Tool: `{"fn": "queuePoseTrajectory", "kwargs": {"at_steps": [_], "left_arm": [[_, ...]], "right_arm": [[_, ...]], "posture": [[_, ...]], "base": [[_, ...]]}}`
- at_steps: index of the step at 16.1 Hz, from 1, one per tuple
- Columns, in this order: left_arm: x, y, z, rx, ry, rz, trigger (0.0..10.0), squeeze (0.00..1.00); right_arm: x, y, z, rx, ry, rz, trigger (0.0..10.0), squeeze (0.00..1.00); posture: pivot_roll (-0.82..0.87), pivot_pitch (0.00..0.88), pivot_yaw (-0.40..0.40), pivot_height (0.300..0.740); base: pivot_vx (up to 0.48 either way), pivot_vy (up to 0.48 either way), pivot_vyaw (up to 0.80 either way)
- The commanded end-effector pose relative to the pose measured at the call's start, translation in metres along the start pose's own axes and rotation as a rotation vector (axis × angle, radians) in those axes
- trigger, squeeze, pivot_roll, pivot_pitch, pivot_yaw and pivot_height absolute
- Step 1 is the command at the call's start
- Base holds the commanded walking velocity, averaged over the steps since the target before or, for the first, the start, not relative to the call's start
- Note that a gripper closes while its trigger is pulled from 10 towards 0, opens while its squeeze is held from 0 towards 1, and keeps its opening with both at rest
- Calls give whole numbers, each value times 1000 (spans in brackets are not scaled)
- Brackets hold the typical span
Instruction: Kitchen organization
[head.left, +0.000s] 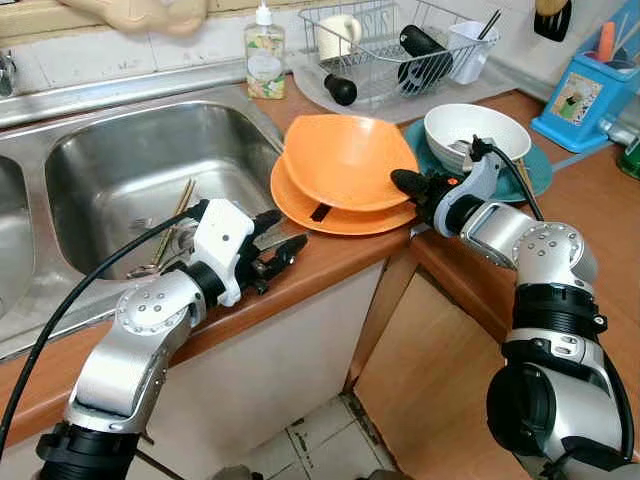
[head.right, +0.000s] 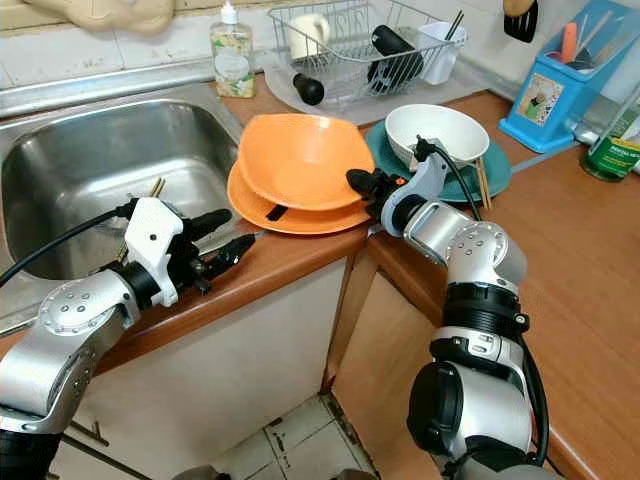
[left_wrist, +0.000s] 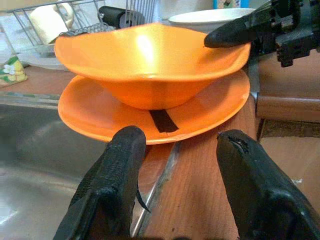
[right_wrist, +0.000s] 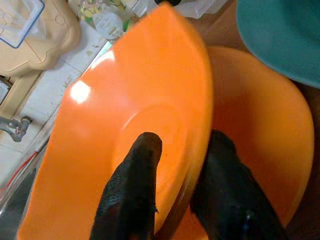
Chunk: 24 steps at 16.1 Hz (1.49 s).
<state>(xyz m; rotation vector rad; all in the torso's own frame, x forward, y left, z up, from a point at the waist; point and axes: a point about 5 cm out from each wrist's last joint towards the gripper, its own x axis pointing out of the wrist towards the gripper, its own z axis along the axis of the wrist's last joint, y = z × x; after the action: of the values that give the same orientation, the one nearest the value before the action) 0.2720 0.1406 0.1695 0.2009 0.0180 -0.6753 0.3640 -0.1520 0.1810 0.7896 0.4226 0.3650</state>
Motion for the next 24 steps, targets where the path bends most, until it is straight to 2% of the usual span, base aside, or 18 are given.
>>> {"fn": "queuePoseTrajectory", "kwargs": {"at_steps": [1,10,12,13,14,15,17,18,19,20,21,23,24], "left_arm": [[1,-1,4,16,-5,6,10000,0],[4,7,6,29,-4,64,10000,0],[5,12,8,19,-13,106,10000,0],[5,19,11,-11,-36,166,10000,0],[6,21,12,-19,-41,180,10000,0],[7,29,17,-96,-80,231,10000,1000],[10,35,23,-144,-130,273,10000,1000],[11,37,26,-183,-155,292,10000,910],[12,38,27,-220,-169,300,10000,180],[14,39,27,-325,-201,308,10000,0],[16,38,28,-421,-230,294,10000,0],[17,39,25,-492,-244,309,10000,0],[17,42,20,-534,-240,347,9647,0]], "right_arm": [[2,1,1,6,-4,2,0,0],[5,4,7,-9,-54,5,0,0],[4,10,12,-26,-103,36,0,0],[2,19,18,-73,-159,91,0,0],[1,21,19,-83,-169,104,0,0],[-3,39,25,-175,-241,205,0,0],[-8,53,25,-241,-264,282,0,0],[-10,58,24,-258,-266,314,0,0],[-11,62,23,-274,-265,339,0,0],[-14,70,18,-321,-252,400,0,0],[-16,75,13,-356,-242,440,0,0],[-21,83,9,-345,-247,517,0,0],[-23,85,8,-340,-249,538,0,0]], "posture": [[-116,0,-33,740],[-118,0,-28,740],[-118,0,-28,740],[-118,0,-28,740],[-118,0,-28,740],[-119,0,-28,740],[-123,0,-25,740],[-125,0,-23,740],[-126,0,-23,740],[-128,0,-19,740],[-129,0,-18,740],[-131,0,-13,740],[-132,0,-12,740]], "base": [[0,0,0],[0,0,0],[0,0,0],[0,0,0],[0,0,0],[0,0,0],[0,0,0],[0,0,0],[0,0,0],[0,0,0],[0,0,0],[0,0,0],[0,0,0]]}}
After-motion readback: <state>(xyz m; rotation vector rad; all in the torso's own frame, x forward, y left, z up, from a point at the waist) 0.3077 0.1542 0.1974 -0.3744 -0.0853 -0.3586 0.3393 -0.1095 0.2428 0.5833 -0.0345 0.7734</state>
